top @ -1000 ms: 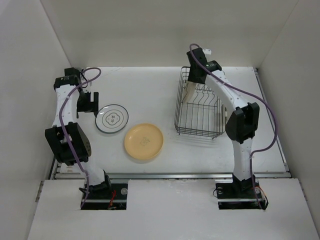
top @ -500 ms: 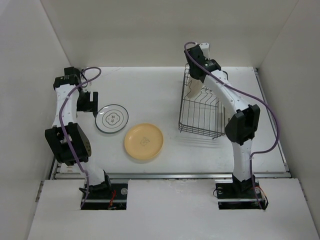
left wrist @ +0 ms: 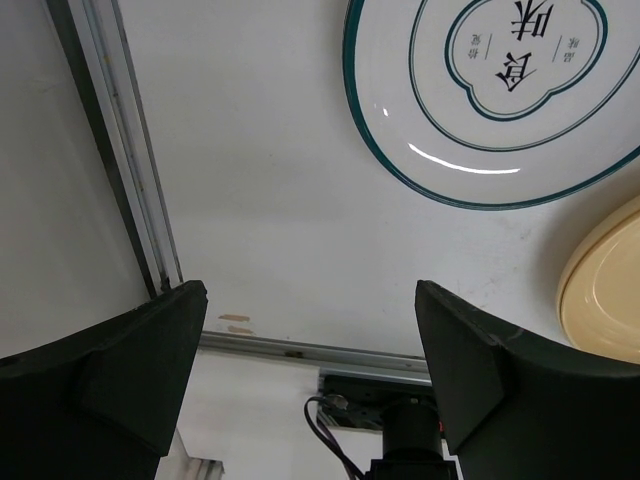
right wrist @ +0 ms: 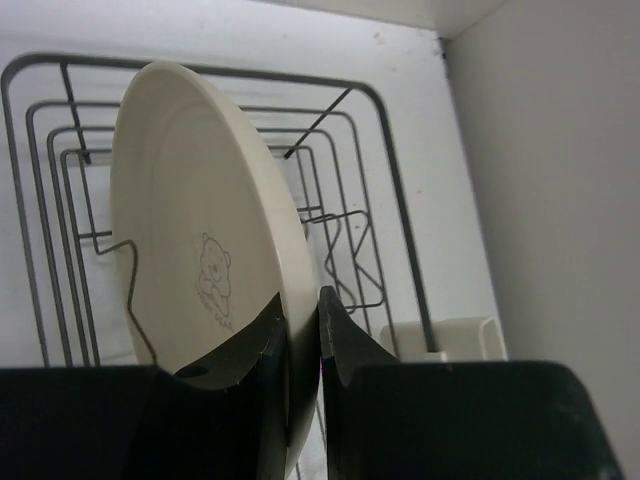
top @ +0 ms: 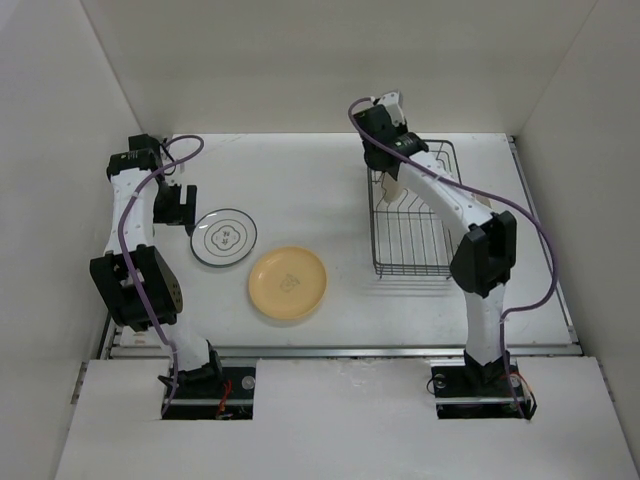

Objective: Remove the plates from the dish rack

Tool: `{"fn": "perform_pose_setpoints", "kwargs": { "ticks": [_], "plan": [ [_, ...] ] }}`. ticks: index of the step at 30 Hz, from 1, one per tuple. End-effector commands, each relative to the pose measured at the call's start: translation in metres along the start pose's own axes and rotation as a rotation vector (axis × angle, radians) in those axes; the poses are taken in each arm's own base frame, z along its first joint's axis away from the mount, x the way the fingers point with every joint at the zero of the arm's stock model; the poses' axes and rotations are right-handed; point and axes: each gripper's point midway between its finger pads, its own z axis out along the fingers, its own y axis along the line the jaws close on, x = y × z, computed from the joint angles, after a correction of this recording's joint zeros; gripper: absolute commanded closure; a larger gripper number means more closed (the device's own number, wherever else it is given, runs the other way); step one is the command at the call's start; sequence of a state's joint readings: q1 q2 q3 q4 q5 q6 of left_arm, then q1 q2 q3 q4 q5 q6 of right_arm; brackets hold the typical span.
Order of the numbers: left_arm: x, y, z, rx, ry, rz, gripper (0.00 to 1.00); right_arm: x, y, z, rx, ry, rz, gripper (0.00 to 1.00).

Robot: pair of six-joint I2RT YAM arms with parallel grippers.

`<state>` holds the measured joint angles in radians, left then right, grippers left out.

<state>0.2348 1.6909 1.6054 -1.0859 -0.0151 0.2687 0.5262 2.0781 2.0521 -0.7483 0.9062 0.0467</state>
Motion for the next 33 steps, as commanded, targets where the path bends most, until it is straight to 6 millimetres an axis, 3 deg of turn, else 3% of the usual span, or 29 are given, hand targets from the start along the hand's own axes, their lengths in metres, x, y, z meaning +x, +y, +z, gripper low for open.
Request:
{"fn": "perform_pose_setpoints", "kwargs": {
  "ticks": [1,7,11,14,15,16,18,19,22,23,25,26,27,30,31,33],
  "plan": [
    [-0.001,-0.001,-0.017,0.007,-0.032,0.014,0.17,-0.059,-0.091,-0.046,0.183,-0.152,0.179,1.00],
    [-0.001,-0.003,-0.015,0.018,-0.024,0.003,0.17,-0.060,-0.079,-0.044,0.148,-0.158,0.173,1.00],
    [-0.004,-0.002,-0.024,0.012,-0.055,0.002,0.17,-0.061,-0.082,-0.046,0.161,-0.158,0.230,1.00],
    [-0.001,-0.002,-0.027,0.011,-0.058,0.002,0.17,-0.081,-0.081,-0.076,-0.024,-0.208,0.352,1.00],
    [0.002,-0.003,-0.028,0.011,-0.061,0.002,0.16,-0.088,-0.048,-0.088,-0.256,-0.221,0.357,1.00],
    [0.005,-0.003,-0.030,0.010,-0.064,0.002,0.14,-0.099,-0.047,-0.112,-0.391,-0.268,0.395,1.00],
    [0.004,-0.003,-0.031,0.008,-0.075,0.001,0.13,-0.102,-0.014,-0.139,-0.649,-0.304,0.390,1.00],
    [0.004,-0.003,-0.031,0.008,-0.075,0.001,0.13,-0.091,0.031,-0.166,-0.882,-0.307,0.344,1.00],
    [0.005,-0.002,-0.030,0.014,-0.075,-0.007,0.11,-0.064,0.090,-0.206,-1.176,-0.276,0.246,1.00],
    [0.007,0.006,-0.030,0.016,-0.075,-0.036,0.11,-0.041,0.127,-0.226,-1.323,-0.211,0.173,1.00],
    [0.009,0.006,-0.033,0.046,-0.081,-0.070,0.11,-0.013,0.159,-0.233,-1.410,-0.120,0.109,1.00],
    [0.014,0.009,-0.033,0.054,-0.070,-0.089,0.11,-0.002,0.174,-0.248,-1.485,-0.086,0.073,1.00],
    [0.017,0.011,-0.030,0.054,-0.059,-0.098,0.11,0.016,0.195,-0.244,-1.511,-0.028,0.044,1.00],
    [0.027,0.010,-0.033,0.060,-0.061,-0.108,0.11,0.040,0.221,-0.257,-1.575,0.020,-0.029,1.00],
    [0.031,0.014,-0.033,0.046,-0.056,-0.117,0.11,0.040,0.221,-0.256,-1.576,0.011,-0.039,1.00],
    [0.039,0.014,-0.034,0.033,-0.061,-0.095,0.10,0.060,0.231,-0.263,-1.598,0.044,-0.081,1.00]
  ]
}}
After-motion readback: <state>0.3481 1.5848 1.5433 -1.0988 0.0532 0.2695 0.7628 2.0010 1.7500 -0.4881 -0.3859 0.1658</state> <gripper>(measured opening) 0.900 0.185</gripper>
